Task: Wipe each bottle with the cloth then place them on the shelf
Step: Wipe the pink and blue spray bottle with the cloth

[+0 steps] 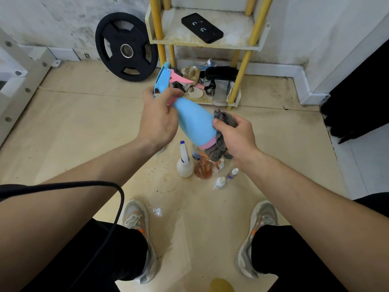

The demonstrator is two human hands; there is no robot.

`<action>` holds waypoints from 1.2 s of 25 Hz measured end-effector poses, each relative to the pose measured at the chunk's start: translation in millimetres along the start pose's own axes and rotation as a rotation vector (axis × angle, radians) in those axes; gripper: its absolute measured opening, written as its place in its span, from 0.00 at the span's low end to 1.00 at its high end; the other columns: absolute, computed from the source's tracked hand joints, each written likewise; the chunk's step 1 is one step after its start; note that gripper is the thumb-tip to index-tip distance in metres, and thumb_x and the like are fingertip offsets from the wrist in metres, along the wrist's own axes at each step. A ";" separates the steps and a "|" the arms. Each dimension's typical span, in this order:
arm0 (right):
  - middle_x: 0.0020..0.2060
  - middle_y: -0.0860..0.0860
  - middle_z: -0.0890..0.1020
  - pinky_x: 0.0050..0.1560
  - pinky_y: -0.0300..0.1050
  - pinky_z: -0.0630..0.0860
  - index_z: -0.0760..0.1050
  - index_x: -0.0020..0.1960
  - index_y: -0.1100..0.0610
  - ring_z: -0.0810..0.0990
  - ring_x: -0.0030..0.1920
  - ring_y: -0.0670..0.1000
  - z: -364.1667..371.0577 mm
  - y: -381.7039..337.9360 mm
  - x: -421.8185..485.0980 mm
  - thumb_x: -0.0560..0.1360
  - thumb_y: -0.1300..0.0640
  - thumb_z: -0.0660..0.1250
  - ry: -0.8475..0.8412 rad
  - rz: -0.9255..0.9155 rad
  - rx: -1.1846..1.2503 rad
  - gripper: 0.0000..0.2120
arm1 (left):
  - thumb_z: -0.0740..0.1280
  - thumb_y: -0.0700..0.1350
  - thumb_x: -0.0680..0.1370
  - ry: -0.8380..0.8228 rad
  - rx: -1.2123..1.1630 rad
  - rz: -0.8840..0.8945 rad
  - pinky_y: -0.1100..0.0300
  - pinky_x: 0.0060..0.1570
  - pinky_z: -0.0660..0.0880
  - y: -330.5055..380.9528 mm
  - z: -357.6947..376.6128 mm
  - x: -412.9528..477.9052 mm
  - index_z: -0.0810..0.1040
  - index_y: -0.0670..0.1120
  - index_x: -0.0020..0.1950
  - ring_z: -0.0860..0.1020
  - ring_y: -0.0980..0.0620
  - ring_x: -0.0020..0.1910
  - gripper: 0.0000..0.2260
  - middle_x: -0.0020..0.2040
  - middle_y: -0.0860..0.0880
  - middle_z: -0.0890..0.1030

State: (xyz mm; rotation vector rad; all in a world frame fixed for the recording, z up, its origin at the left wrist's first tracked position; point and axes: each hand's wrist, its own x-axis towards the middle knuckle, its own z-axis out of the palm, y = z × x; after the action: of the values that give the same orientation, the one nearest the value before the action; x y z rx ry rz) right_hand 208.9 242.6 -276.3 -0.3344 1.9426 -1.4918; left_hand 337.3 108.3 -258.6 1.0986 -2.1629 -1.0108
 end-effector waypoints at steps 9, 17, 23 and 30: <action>0.45 0.53 0.86 0.47 0.49 0.83 0.81 0.48 0.56 0.85 0.48 0.54 1.2 -7.1 -5.7 0.73 0.53 0.71 0.062 0.032 0.027 0.07 | 0.81 0.52 0.64 -0.011 0.746 0.161 0.39 0.61 0.72 -11.8 1.1 -4.8 0.65 0.53 0.68 0.63 0.30 0.71 0.39 0.76 0.34 0.55; 0.42 0.48 0.85 0.52 0.53 0.82 0.79 0.43 0.51 0.84 0.47 0.51 -1.1 -19.1 -5.1 0.73 0.50 0.71 0.093 -0.078 -0.049 0.05 | 0.78 0.60 0.66 -0.129 0.818 0.424 0.44 0.63 0.71 -21.2 2.0 -6.9 0.72 0.44 0.66 0.74 0.41 0.63 0.35 0.65 0.44 0.76; 0.50 0.44 0.83 0.54 0.46 0.79 0.79 0.53 0.44 0.81 0.53 0.46 -1.3 -26.6 -9.3 0.78 0.50 0.67 0.038 -0.224 -0.114 0.04 | 0.76 0.55 0.67 -0.256 0.630 0.415 0.47 0.42 0.77 -15.1 10.2 -18.5 0.63 0.53 0.73 0.77 0.42 0.56 0.38 0.64 0.50 0.75; 0.67 0.51 0.77 0.68 0.55 0.70 0.73 0.73 0.55 0.74 0.68 0.51 -2.7 -20.5 -9.3 0.80 0.48 0.60 -0.151 -0.836 -0.450 0.23 | 0.80 0.55 0.64 -0.290 0.329 0.204 0.53 0.41 0.73 -3.8 8.9 -16.2 0.63 0.53 0.70 0.76 0.47 0.48 0.39 0.53 0.52 0.76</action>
State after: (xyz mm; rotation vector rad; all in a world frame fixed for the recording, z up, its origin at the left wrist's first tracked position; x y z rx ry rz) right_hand 210.4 243.4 -253.7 -1.5607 2.1022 -1.3918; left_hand 341.6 123.7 -268.6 0.8853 -2.6863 -0.7782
